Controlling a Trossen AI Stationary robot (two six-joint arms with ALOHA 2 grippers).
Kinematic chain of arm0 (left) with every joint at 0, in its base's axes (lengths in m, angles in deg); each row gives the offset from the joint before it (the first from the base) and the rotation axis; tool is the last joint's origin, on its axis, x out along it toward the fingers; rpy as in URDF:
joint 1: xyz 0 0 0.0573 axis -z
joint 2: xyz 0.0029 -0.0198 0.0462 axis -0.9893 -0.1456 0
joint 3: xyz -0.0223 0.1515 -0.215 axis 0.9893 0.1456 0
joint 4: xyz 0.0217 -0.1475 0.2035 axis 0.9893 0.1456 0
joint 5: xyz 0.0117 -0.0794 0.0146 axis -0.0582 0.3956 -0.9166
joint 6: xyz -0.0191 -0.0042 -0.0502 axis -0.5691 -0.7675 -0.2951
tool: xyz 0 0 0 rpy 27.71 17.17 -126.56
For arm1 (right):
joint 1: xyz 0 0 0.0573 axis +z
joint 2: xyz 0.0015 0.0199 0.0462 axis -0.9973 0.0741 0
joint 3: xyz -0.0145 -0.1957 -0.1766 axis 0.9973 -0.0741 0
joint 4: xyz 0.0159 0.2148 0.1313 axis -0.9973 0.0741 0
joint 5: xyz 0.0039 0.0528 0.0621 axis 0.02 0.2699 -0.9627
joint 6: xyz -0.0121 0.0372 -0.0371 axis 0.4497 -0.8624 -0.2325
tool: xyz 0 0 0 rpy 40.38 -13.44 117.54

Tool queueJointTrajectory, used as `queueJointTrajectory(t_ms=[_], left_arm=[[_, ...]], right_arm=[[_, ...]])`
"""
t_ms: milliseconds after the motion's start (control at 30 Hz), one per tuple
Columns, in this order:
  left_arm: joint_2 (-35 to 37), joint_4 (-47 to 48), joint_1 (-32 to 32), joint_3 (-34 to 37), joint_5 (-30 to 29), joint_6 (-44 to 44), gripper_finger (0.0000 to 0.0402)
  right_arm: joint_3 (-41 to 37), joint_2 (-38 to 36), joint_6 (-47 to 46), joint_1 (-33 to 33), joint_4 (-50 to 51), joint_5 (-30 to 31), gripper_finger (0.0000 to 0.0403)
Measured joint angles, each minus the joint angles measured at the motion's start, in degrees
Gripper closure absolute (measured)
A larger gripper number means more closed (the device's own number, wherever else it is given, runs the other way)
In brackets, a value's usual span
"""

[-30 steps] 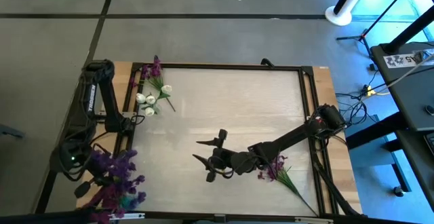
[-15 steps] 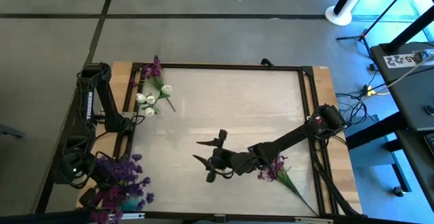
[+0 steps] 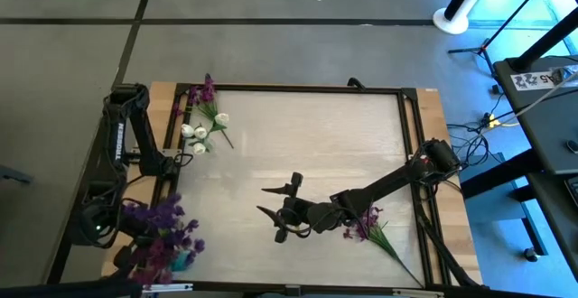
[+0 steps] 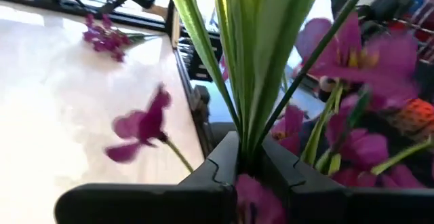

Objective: Sort flowers into vase by color
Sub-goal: Put the violet flowers into the transparent blue vase

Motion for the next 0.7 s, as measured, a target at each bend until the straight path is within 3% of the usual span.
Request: queueJointTrajectory(t_ms=[200, 433, 700], left_arm=[[0.1, -6.2, -0.1, 5.8, -5.8, 0.8, 0.0376], [0.1, -12.0, -0.1, 7.6, -7.3, 10.7, 0.0376], [0.0, -16.2, -4.5, 11.4, -9.0, 12.9, 0.0376]], right_arm=[[0.0, 0.0, 0.1, 0.0, 0.0, 0.0, 0.0185], [0.0, 0.0, 0.3, 0.0, 0.0, 0.0, 0.0185], [-0.1, -2.0, 1.7, 0.0, 1.3, 0.0, 0.0185]])
